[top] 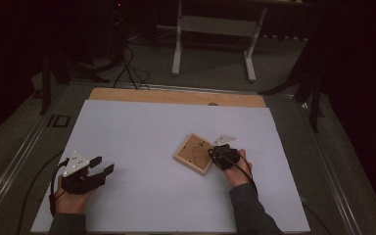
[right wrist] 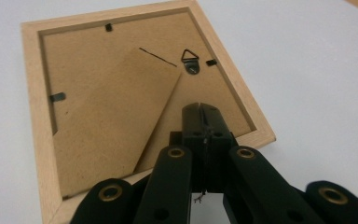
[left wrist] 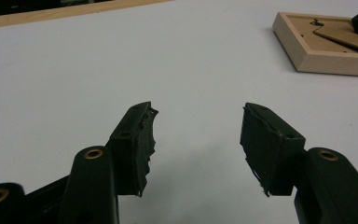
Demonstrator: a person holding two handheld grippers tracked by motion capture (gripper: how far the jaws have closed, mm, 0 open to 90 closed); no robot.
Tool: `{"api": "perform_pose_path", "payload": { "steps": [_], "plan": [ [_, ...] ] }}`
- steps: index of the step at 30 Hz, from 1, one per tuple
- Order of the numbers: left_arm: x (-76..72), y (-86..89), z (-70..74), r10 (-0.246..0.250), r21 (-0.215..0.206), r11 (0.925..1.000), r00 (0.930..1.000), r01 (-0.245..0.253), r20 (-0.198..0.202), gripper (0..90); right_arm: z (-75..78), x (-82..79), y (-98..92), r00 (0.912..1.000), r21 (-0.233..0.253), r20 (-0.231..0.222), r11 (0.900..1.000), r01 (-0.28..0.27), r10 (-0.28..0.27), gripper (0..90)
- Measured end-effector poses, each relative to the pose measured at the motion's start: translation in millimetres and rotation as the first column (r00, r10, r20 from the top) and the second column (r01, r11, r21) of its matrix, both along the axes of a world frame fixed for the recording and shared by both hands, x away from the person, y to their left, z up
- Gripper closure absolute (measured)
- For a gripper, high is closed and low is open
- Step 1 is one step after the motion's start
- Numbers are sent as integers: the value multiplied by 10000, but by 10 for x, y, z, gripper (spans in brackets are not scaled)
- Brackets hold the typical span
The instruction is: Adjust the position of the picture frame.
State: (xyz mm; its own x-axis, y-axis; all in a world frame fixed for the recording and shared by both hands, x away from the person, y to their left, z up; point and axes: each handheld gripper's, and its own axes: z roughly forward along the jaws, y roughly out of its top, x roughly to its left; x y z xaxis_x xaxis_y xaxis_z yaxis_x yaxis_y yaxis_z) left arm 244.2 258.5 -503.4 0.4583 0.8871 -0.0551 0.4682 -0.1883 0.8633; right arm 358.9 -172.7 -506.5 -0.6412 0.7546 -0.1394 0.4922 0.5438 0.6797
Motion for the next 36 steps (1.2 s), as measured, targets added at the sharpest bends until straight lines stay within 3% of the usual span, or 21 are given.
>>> {"api": "perform_pose_path", "payload": {
  "steps": [8,19,26,33,36],
  "plan": [
    [2,-17,-3,-54,69,10000,10000,54,-17,439,9,-143,9,9987,330,-354,9988,-363,375,899],
    [13,-112,2,-349,174,9992,9994,349,14,450,9,-383,171,9909,518,-546,9914,-1204,1232,899],
    [61,-290,-3,-757,131,9970,9971,757,10,472,-4,-469,308,9852,787,-602,9847,-1554,1603,900],
    [105,-530,-50,-1299,528,9899,9911,1313,-288,504,-20,-537,491,9787,906,-518,9769,-1934,1985,900],
    [133,-582,-70,-1342,439,9898,9904,1356,-337,505,-27,-557,571,9759,966,-480,9734,-2077,2129,900]
  ]
}}
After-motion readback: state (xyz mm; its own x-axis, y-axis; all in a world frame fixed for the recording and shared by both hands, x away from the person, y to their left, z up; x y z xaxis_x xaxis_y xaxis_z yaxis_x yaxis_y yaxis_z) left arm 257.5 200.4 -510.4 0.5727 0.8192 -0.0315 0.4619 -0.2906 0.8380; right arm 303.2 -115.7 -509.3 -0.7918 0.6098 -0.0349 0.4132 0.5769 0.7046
